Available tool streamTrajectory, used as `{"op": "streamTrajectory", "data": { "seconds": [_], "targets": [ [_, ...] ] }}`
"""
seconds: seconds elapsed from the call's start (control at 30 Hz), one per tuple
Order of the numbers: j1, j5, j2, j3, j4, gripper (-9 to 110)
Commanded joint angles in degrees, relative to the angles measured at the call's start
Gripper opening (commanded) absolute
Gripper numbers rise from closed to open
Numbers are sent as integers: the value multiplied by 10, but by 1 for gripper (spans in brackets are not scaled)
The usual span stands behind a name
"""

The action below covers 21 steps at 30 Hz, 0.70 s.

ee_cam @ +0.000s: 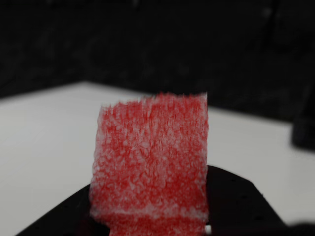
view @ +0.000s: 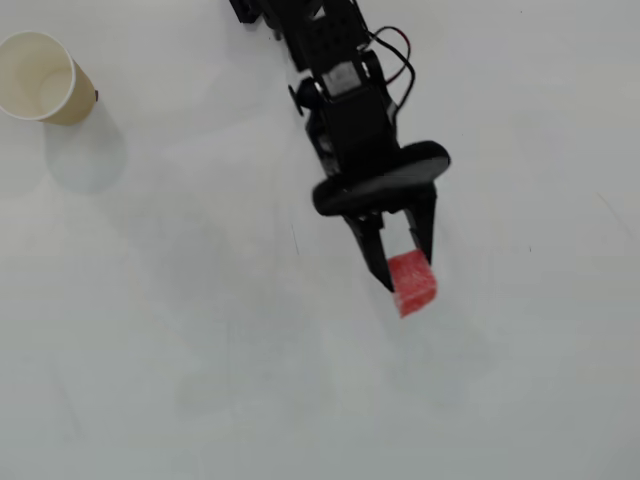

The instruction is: Pick up the cube and drop it in the cup.

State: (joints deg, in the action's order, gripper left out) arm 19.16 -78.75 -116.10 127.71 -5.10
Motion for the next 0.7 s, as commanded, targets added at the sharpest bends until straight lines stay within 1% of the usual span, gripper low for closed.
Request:
{"op": "streamTrajectory", "data": {
  "seconds": [0.0, 0.4, 0.67],
  "targets": [
    [-30, 9, -130, 14, -2, 0],
    [-137, 9, -282, 112, -52, 0],
    [-221, 9, -344, 126, -79, 0]
  ]
}}
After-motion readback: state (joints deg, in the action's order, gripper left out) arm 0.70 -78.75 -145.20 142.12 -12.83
